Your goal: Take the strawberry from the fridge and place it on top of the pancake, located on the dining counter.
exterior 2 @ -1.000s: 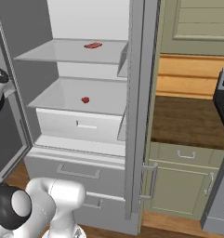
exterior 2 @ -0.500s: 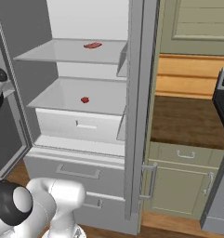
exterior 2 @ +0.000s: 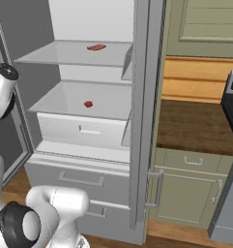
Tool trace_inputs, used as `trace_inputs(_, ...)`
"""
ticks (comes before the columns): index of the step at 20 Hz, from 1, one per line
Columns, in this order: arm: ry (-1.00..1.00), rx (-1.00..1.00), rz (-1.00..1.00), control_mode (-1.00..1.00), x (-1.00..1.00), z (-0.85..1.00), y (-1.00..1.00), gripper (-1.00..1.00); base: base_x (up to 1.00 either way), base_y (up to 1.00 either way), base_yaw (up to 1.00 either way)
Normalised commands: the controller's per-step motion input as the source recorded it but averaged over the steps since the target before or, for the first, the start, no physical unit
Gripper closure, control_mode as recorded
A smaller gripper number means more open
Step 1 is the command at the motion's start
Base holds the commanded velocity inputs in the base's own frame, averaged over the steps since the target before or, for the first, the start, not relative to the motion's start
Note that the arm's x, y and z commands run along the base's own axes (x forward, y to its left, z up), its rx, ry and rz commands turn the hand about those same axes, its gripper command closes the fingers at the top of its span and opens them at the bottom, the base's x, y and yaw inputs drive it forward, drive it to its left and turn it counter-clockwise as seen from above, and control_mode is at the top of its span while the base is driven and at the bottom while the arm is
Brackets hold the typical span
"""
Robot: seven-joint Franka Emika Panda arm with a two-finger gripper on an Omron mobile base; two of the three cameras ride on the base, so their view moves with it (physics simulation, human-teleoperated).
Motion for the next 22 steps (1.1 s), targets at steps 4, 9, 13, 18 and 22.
trace_inputs(4,0.03,-0.28,0.05,-1.00,0.31,-0.19,-1.00,-1.00,0.00,0.00,0.00)
trace_inputs(9,-0.13,-0.38,0.23,-1.00,0.24,-0.33,-1.00,-1.00,0.00,0.00,0.00)
trace_inputs(13,-0.28,-0.54,0.42,-1.00,0.06,-0.45,-0.98,-1.00,0.00,0.00,0.00)
trace_inputs(18,-0.25,-0.59,0.52,-1.00,0.00,-0.62,-0.89,-1.00,0.00,0.00,0.00)
trace_inputs(22,-0.29,-0.39,0.52,-1.00,-0.31,-0.56,-0.98,-1.00,0.00,0.00,0.00)
